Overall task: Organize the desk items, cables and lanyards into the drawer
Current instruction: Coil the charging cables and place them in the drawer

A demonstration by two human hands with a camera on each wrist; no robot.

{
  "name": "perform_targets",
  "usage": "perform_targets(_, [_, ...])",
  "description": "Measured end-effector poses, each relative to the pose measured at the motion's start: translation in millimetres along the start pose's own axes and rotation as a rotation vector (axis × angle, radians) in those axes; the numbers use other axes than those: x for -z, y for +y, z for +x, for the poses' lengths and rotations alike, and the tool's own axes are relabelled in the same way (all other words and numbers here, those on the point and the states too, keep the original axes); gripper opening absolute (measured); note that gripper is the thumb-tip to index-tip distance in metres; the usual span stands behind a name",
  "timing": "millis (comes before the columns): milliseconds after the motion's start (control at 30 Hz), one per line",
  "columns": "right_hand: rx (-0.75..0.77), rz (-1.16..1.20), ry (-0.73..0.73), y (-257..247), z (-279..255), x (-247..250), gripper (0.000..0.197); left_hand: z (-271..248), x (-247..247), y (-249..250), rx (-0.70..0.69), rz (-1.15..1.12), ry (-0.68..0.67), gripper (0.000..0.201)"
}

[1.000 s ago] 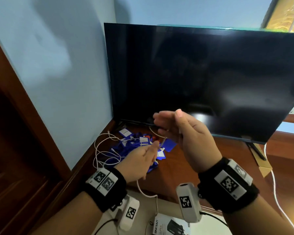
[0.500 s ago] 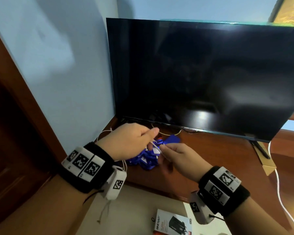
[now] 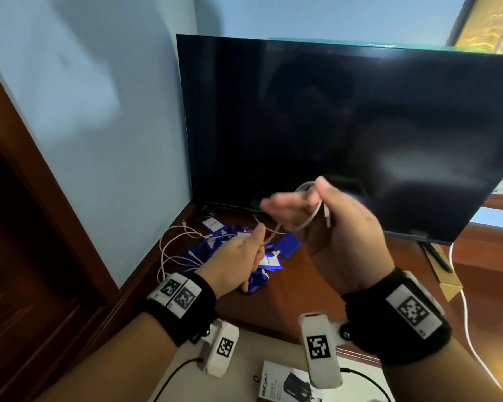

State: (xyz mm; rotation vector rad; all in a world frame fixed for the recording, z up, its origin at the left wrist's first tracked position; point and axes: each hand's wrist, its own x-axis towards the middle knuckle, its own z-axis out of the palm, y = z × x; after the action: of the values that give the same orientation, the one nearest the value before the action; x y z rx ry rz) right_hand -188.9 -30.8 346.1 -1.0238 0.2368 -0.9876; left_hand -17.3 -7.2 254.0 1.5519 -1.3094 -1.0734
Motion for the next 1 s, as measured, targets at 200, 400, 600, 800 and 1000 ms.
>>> perform_targets(200, [0.193, -0.232, 0.140, -8, 12, 21, 0.035, -20, -13, 5, -0.011, 0.036, -0.057, 0.053])
perform_targets(400, [0.317, -1.245, 0.183, -20, 23, 45, 0.028, -49, 2, 39, -0.199, 0.317, -0.047, 0.052])
perform_targets(600, [-0.097, -1.289, 0.036, 1, 21, 46, 0.033, -60, 38, 113, -0.460, 0.471, 0.112, 0.057])
perform_targets(800, [-0.148, -0.594, -0.025, 6, 2, 22, 0.068, -8, 60, 121, -0.510, 0.566, 0.326, 0.066])
perform_targets(1000, [0.091, -0.276, -0.070, -37, 3, -10, 0.050, 19, 42, 83, -0.302, 0.297, 0.211, 0.068])
